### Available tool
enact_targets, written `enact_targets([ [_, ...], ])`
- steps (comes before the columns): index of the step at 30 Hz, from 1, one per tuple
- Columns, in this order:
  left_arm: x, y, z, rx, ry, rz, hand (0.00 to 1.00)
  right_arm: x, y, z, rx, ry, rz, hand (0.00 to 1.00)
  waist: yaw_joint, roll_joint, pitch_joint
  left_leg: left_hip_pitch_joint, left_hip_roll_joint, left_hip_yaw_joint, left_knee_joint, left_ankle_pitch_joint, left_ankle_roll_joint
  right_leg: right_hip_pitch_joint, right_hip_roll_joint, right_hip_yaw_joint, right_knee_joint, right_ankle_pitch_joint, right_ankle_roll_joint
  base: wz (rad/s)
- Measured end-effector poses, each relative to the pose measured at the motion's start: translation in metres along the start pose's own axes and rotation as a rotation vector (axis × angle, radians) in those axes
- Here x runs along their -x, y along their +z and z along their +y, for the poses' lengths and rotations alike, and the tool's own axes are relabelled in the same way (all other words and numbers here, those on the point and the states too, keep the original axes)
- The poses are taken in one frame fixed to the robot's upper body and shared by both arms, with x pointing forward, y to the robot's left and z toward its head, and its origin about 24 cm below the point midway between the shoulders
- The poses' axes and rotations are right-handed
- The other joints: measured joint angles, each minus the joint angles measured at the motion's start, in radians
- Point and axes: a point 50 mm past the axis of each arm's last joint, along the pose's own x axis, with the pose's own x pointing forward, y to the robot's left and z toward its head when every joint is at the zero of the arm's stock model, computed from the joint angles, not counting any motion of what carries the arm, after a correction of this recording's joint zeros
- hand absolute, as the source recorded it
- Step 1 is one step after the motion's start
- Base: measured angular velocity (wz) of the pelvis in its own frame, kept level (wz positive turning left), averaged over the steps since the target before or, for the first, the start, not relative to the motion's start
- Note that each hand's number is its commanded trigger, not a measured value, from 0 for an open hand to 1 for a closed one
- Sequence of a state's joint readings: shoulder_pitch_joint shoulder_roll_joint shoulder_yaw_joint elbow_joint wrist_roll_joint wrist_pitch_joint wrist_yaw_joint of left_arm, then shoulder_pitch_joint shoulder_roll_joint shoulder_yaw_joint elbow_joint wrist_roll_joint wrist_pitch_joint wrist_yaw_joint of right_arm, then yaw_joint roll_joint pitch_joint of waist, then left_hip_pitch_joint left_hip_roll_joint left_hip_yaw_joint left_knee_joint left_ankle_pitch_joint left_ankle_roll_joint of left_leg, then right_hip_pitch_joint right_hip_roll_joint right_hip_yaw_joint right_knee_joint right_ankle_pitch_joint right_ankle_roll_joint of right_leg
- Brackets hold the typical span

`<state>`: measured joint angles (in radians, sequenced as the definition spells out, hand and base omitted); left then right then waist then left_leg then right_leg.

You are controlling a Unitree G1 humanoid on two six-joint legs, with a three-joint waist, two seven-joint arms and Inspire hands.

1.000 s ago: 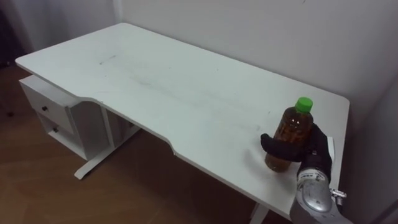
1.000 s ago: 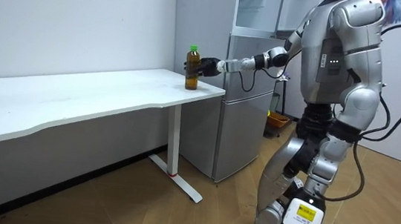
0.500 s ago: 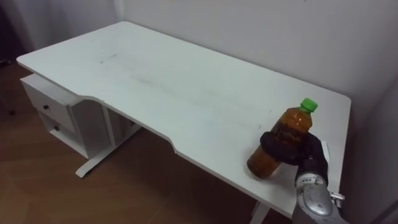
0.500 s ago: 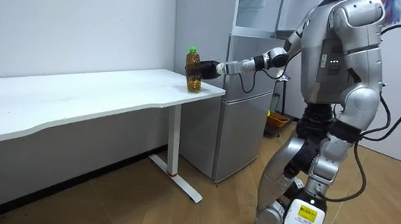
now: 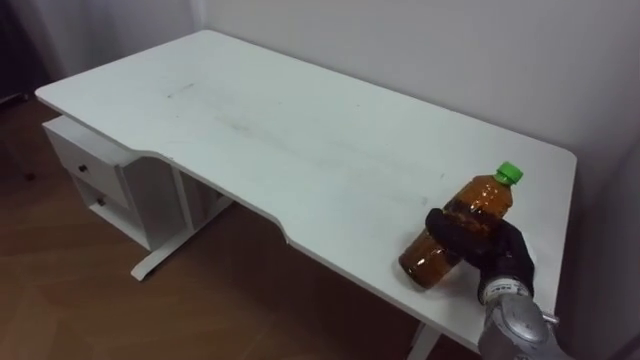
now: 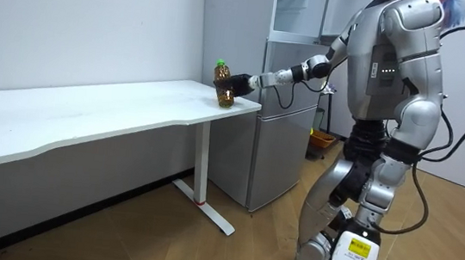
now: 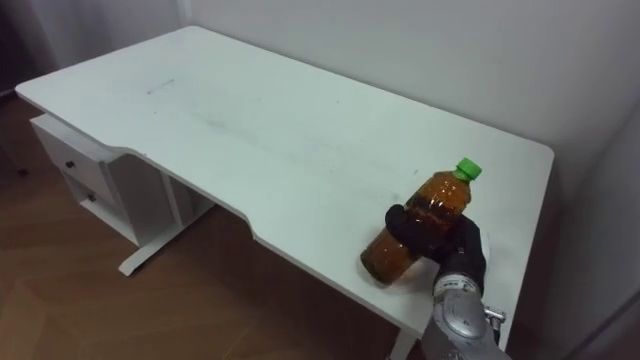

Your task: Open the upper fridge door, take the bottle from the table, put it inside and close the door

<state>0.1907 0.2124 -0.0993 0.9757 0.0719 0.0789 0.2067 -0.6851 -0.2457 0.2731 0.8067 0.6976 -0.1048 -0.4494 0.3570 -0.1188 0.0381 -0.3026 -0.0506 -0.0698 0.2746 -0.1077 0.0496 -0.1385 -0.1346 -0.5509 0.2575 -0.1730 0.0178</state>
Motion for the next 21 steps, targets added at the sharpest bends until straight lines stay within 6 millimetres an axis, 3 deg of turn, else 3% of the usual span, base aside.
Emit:
enact_targets([
  [5, 0.000, 0.000, 0.003, 0.012, 0.012, -0.012, 0.00, 0.005, -0.005, 0.001, 0.003, 0.044, 0.008, 1.00, 0.000, -0.004, -0.0027, 0.014, 0.001, 0.014, -0.002, 0.000, 0.000, 0.006, -0.001, 0.003, 0.000, 0.001, 0.000, -0.05],
  [9, 0.001, -0.008, 0.007, 0.039, 0.025, 0.002, 0.00, 0.018, -0.004, 0.004, -0.022, 0.138, -0.007, 1.00, -0.036, -0.006, -0.0041, 0.027, 0.002, 0.023, -0.007, 0.000, 0.001, 0.013, -0.001, 0.016, -0.002, 0.001, 0.001, -0.06],
  [15, 0.004, -0.028, 0.015, 0.095, 0.060, 0.049, 0.00, 0.043, 0.019, 0.001, -0.041, 0.272, -0.134, 1.00, -0.081, -0.011, -0.0099, 0.102, 0.021, 0.085, -0.030, -0.007, 0.002, 0.053, 0.014, 0.085, -0.020, 0.016, -0.001, -0.35],
  [18, 0.007, -0.039, 0.017, 0.106, 0.072, 0.068, 0.00, 0.050, 0.027, -0.008, -0.037, 0.285, -0.177, 1.00, -0.126, -0.023, -0.0206, 0.149, 0.028, 0.110, -0.037, -0.013, 0.001, 0.084, 0.019, 0.119, -0.021, 0.018, -0.002, -0.27],
  [21, 0.010, -0.049, 0.018, 0.139, 0.080, 0.100, 0.00, 0.057, 0.036, -0.018, -0.056, 0.298, -0.214, 1.00, -0.143, -0.029, -0.0339, 0.173, 0.043, 0.144, -0.026, -0.035, -0.002, 0.099, 0.032, 0.162, -0.023, 0.024, -0.005, -0.41],
])
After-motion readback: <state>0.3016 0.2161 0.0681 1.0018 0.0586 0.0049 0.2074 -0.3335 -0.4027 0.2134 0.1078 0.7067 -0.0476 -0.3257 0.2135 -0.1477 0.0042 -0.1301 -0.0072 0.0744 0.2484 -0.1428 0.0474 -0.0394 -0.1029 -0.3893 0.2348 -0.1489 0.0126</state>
